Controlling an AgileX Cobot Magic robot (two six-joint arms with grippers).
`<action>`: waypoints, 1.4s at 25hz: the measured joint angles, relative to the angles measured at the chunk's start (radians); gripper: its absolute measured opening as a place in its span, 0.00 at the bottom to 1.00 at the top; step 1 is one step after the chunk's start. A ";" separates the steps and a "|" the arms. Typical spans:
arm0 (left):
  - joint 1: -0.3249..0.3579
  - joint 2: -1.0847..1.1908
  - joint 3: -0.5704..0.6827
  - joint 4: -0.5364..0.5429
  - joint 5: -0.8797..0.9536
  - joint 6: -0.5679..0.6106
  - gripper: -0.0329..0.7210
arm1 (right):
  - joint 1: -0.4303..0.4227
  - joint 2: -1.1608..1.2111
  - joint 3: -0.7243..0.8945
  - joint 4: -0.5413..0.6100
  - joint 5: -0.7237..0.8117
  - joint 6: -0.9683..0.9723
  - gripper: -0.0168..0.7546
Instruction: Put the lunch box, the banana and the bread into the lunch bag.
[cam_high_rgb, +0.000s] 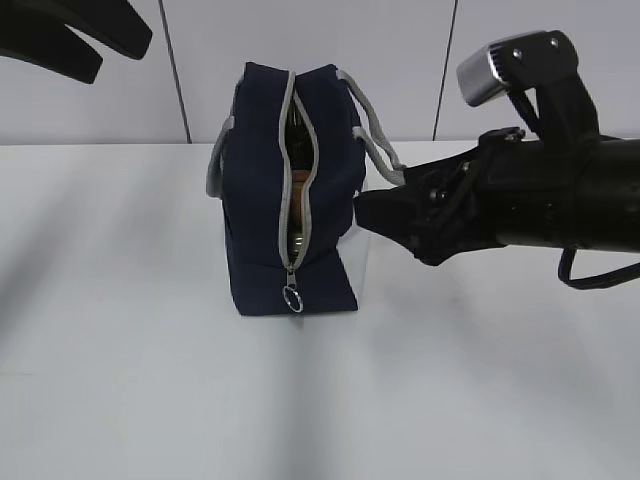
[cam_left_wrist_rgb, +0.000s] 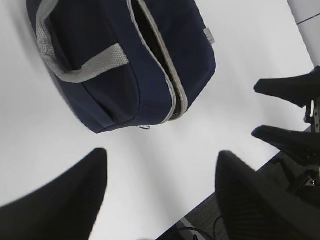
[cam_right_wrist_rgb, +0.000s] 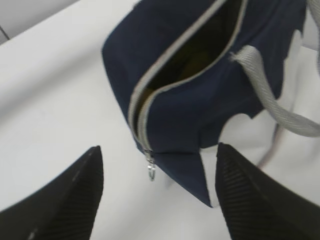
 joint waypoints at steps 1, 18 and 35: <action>0.000 0.000 0.000 0.000 0.000 -0.002 0.66 | 0.000 0.002 0.000 0.000 0.033 0.000 0.69; 0.000 0.000 0.000 0.071 0.001 -0.013 0.64 | 0.187 0.209 -0.071 -0.530 -0.234 0.331 0.55; 0.000 0.001 0.000 0.085 0.003 -0.013 0.63 | 0.421 0.334 0.118 -1.453 -1.013 1.539 0.55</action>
